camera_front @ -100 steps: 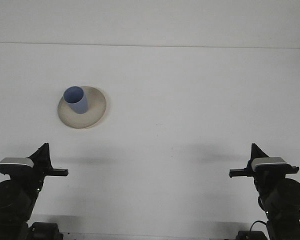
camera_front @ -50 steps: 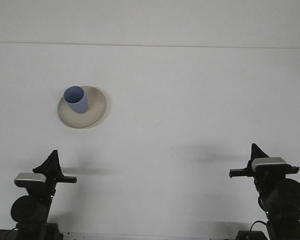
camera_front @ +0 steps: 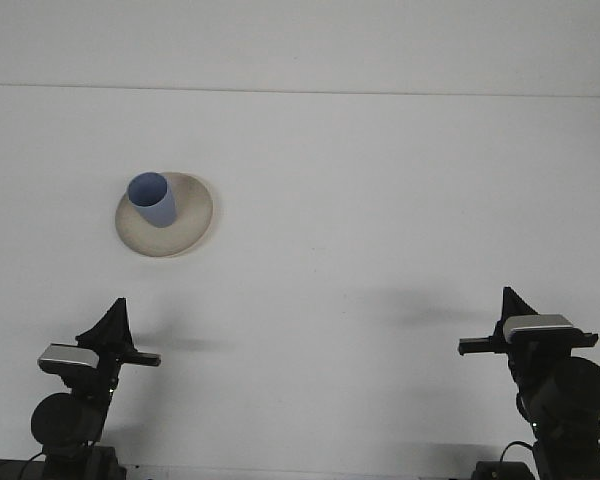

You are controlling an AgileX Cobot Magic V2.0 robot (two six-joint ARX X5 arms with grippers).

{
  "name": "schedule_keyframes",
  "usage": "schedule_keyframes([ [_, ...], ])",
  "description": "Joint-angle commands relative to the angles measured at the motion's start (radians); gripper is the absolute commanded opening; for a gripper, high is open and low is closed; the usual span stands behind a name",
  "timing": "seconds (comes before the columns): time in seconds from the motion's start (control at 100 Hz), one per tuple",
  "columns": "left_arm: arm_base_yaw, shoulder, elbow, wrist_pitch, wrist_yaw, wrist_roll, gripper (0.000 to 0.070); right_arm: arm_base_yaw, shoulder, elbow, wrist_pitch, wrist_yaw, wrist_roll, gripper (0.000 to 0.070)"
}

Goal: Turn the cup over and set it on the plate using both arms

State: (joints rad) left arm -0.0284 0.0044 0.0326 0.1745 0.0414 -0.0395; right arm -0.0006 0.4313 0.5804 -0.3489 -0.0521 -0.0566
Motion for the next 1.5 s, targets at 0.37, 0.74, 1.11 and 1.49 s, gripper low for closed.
schedule_keyframes([
  [0.37, 0.0, -0.001, -0.017, 0.01, 0.004, -0.006, 0.0011, 0.001, 0.0, 0.008, 0.012, 0.0, -0.011, 0.0],
  [0.74, 0.0, -0.001, -0.017, 0.01, 0.004, -0.006, 0.0011, 0.001, 0.0, 0.008, 0.012, 0.0, -0.011, 0.0],
  [1.11, 0.0, -0.001, -0.017, 0.01, 0.003, -0.006, 0.0011, 0.001, -0.061, 0.003, 0.012, 0.001, -0.012, 0.0],
  [1.49, 0.0, -0.001, -0.017, 0.01, 0.004, -0.006, 0.0011, -0.001, -0.338, -0.193, 0.081, 0.0, -0.011, 0.0],
])
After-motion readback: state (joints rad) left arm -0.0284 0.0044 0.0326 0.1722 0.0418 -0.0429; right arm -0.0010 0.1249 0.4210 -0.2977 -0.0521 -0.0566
